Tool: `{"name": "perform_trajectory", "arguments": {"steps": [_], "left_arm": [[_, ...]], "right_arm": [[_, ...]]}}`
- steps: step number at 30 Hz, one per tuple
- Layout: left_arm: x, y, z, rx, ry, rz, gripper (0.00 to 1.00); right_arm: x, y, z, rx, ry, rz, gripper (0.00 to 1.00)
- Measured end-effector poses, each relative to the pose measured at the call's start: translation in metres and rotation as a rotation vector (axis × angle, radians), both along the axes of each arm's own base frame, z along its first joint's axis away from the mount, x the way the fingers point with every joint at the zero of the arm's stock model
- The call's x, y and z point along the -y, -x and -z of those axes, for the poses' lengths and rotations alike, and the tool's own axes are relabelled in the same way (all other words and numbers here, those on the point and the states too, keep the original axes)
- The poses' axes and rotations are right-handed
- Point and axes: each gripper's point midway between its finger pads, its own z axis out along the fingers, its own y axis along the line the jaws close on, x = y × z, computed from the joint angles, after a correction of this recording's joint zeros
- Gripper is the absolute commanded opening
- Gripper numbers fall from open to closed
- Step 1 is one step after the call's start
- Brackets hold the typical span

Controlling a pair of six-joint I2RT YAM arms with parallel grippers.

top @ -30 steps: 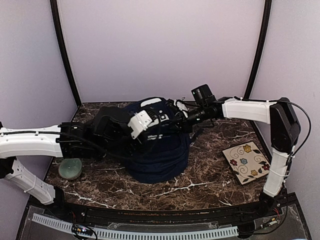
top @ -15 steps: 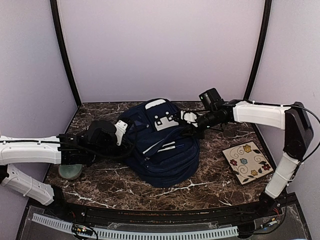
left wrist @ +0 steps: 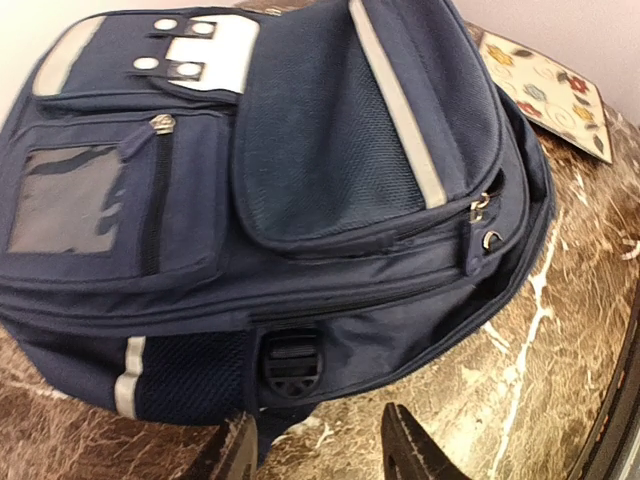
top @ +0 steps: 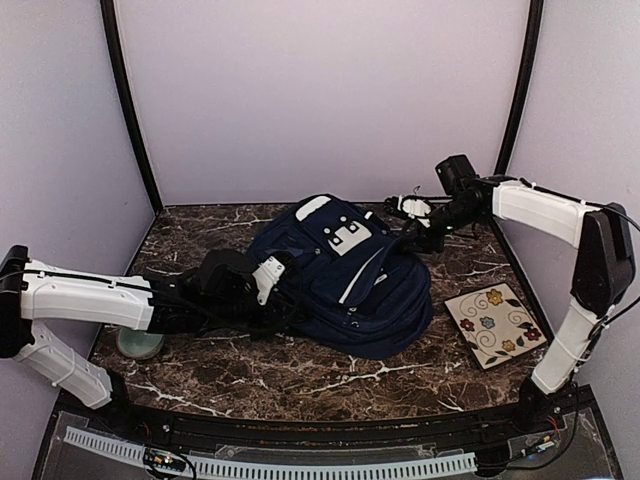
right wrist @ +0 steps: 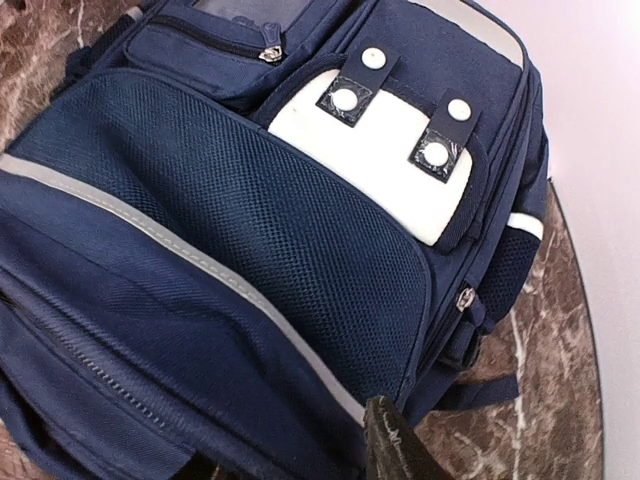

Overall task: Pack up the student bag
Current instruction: Put down the upper front pocket of the student bag, then hold the student bag at the center of the board.

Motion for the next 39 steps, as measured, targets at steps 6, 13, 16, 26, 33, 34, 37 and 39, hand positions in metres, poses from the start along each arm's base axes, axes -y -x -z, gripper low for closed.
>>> {"name": "perform_trajectory", "arguments": {"steps": [6, 13, 16, 26, 33, 34, 37, 39], "left_arm": [[0.026, 0.015, 0.005, 0.033, -0.012, 0.203, 0.58], [0.053, 0.013, -0.005, 0.197, -0.033, 0.376, 0.5], [0.073, 0.005, 0.002, 0.236, -0.098, 0.448, 0.49], [0.085, -0.007, 0.016, 0.338, -0.291, 0.573, 0.5], [0.092, -0.006, 0.039, 0.391, -0.436, 0.656, 0.48], [0.093, -0.006, 0.044, 0.396, -0.46, 0.668, 0.47], [0.098, -0.006, 0.059, 0.42, -0.532, 0.7, 0.42], [0.099, -0.01, 0.066, 0.44, -0.582, 0.7, 0.37]], "right_arm": [[0.002, 0.043, -0.045, -0.057, -0.028, -0.094, 0.66], [-0.006, 0.094, -0.08, -0.156, -0.143, -0.186, 0.55], [-0.008, 0.105, -0.054, -0.271, -0.179, -0.148, 0.44], [-0.005, 0.098, 0.028, -0.468, -0.163, 0.015, 0.34], [0.001, 0.075, 0.053, -0.51, -0.168, 0.095, 0.34], [0.001, 0.074, 0.053, -0.51, -0.171, 0.098, 0.34], [0.0, 0.072, 0.053, -0.511, -0.179, 0.106, 0.33], [-0.001, 0.071, 0.052, -0.512, -0.183, 0.11, 0.33]]}}
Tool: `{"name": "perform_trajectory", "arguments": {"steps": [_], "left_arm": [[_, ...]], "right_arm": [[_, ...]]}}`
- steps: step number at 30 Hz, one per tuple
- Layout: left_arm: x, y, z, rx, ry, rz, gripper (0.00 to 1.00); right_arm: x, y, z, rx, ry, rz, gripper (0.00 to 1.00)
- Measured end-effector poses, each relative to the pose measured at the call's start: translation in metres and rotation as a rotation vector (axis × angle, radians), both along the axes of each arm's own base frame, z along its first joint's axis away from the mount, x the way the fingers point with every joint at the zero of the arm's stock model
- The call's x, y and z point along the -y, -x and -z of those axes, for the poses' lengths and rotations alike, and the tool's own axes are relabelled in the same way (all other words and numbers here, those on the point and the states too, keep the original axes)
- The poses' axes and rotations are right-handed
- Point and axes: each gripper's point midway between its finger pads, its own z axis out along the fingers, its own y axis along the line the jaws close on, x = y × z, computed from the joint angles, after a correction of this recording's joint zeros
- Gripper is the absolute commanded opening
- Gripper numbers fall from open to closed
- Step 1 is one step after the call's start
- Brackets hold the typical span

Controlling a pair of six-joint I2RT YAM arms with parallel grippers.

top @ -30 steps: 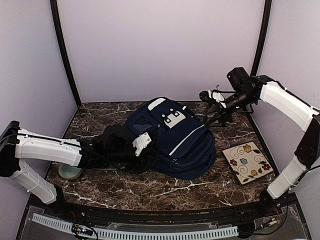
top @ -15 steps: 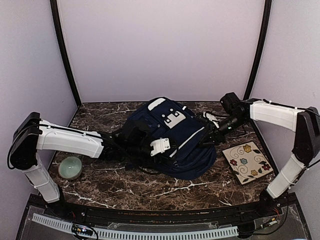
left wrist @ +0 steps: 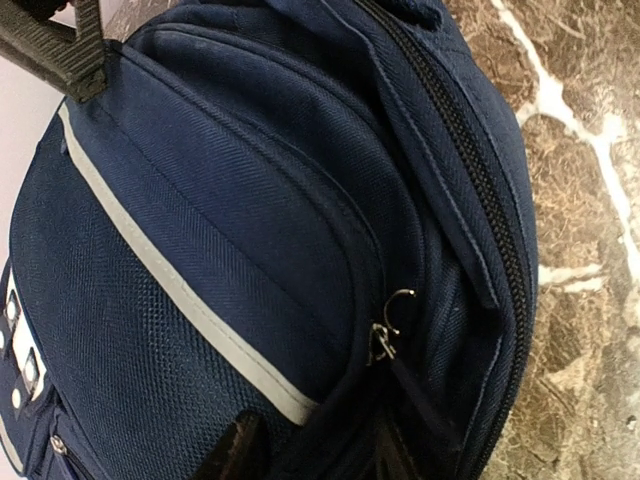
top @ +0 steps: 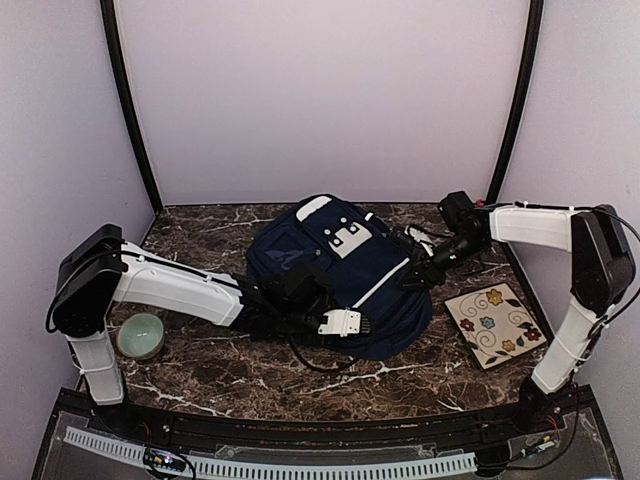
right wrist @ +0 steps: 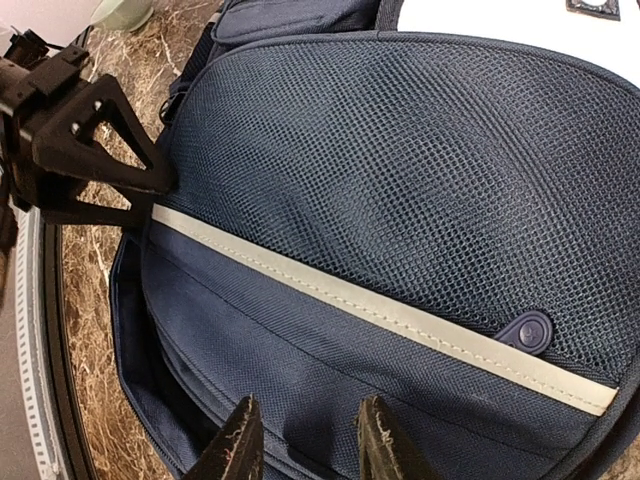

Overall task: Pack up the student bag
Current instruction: Hold the student bag at the center of the board, then pick up the student bag from the upper front pocket.

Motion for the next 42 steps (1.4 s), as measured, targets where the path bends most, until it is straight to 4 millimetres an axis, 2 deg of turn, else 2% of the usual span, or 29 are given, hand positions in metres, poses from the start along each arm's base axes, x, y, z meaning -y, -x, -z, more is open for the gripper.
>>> {"name": "perform_trajectory", "arguments": {"steps": [5, 8, 9, 14, 20, 23, 31, 38, 42], "left_arm": [[-0.002, -0.011, 0.005, 0.089, -0.056, -0.017, 0.22], [0.0, -0.015, 0.0, 0.13, -0.05, -0.02, 0.02], [0.001, -0.017, -0.001, 0.142, -0.049, -0.018, 0.0], [0.007, -0.02, -0.01, 0.134, 0.01, -0.021, 0.0], [0.016, -0.03, -0.033, 0.0, 0.218, -0.073, 0.0], [0.021, -0.035, -0.042, -0.067, 0.315, -0.114, 0.0], [0.039, -0.047, -0.056, -0.245, 0.543, -0.213, 0.0], [0.048, -0.057, -0.061, -0.339, 0.689, -0.279, 0.0], [0.052, -0.063, -0.065, -0.392, 0.765, -0.309, 0.0]], "right_arm": [[-0.001, -0.001, -0.001, -0.005, -0.004, 0.007, 0.33], [-0.001, 0.0, -0.001, -0.01, -0.008, 0.008, 0.33], [-0.001, 0.0, -0.002, -0.014, -0.012, 0.009, 0.33], [-0.001, 0.004, -0.012, -0.016, -0.024, 0.015, 0.33], [-0.001, 0.015, -0.057, 0.043, -0.071, 0.022, 0.32], [-0.006, 0.023, -0.068, 0.05, -0.081, 0.01, 0.32], [-0.037, 0.054, -0.059, 0.021, -0.041, -0.069, 0.29], [-0.042, 0.039, -0.045, -0.002, 0.005, 0.016, 0.31], [-0.043, 0.032, -0.042, -0.007, 0.009, 0.059, 0.39]]}}
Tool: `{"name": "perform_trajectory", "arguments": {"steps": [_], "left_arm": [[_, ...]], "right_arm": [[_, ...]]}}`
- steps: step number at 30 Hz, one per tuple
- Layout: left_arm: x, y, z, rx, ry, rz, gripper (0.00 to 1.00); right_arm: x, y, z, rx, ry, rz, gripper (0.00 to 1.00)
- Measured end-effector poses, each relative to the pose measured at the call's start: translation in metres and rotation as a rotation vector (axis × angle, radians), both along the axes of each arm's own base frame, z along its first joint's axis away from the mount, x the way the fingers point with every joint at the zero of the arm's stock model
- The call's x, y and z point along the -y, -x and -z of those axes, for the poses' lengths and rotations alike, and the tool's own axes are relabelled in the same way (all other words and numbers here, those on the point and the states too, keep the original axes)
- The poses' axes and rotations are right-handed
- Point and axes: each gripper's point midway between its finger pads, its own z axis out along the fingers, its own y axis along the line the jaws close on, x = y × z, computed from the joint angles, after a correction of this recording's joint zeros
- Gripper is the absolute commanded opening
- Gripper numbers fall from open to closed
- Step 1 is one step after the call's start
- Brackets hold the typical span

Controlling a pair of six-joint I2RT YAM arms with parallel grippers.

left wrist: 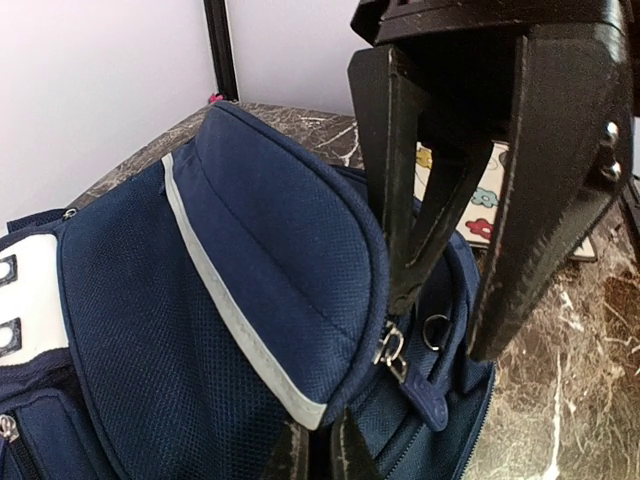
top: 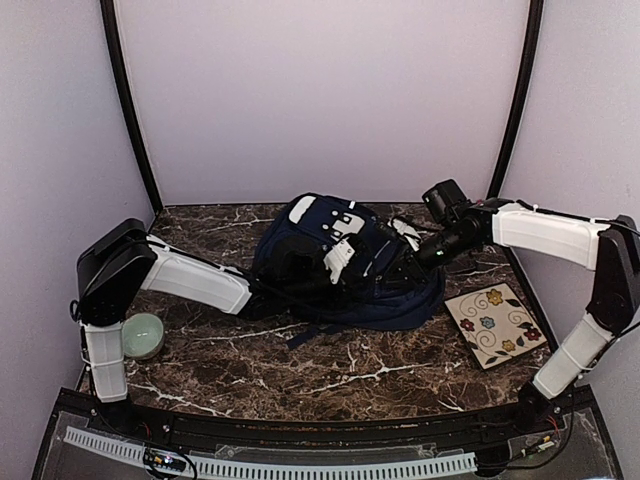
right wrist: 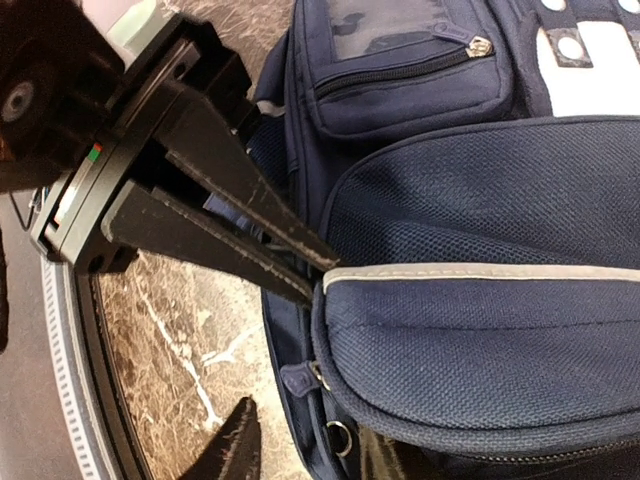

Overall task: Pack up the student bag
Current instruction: Pick up the student bag from the upper front pocket.

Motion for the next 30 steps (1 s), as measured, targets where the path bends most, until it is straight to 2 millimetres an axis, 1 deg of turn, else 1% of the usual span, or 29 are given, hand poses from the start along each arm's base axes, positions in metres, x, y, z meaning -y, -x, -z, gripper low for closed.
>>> {"name": "perform_trajectory", "arguments": {"steps": [5, 9, 13, 18, 21, 25, 30], "left_arm": [[0.008, -0.006, 0.002, -0.057, 0.054, -0.016, 0.0], [0.012, -0.007, 0.001, -0.091, 0.085, -0.023, 0.0], [0.012, -0.008, -0.002, -0.116, 0.112, -0.033, 0.0], [0.013, -0.007, -0.003, -0.14, 0.128, -0.025, 0.0], [0.013, -0.006, -0.003, -0.149, 0.133, -0.022, 0.0], [0.014, -0.006, -0.004, -0.153, 0.139, -0.018, 0.0], [0.015, -0.006, -0.007, -0.153, 0.154, -0.02, 0.0]], "right_arm": [[0.001, -0.008, 0.003, 0.015, 0.016, 0.049, 0.47], [0.0, -0.015, 0.003, 0.039, 0.034, 0.083, 0.5], [-0.005, -0.021, 0.003, 0.088, 0.05, 0.102, 0.5], [-0.01, -0.018, 0.017, 0.128, 0.092, 0.105, 0.49], [-0.01, -0.02, 0.019, 0.152, 0.109, 0.115, 0.46], [-0.007, -0.026, 0.023, 0.193, 0.139, 0.142, 0.46], [0.003, -0.034, 0.017, 0.265, 0.192, 0.184, 0.45]]}}
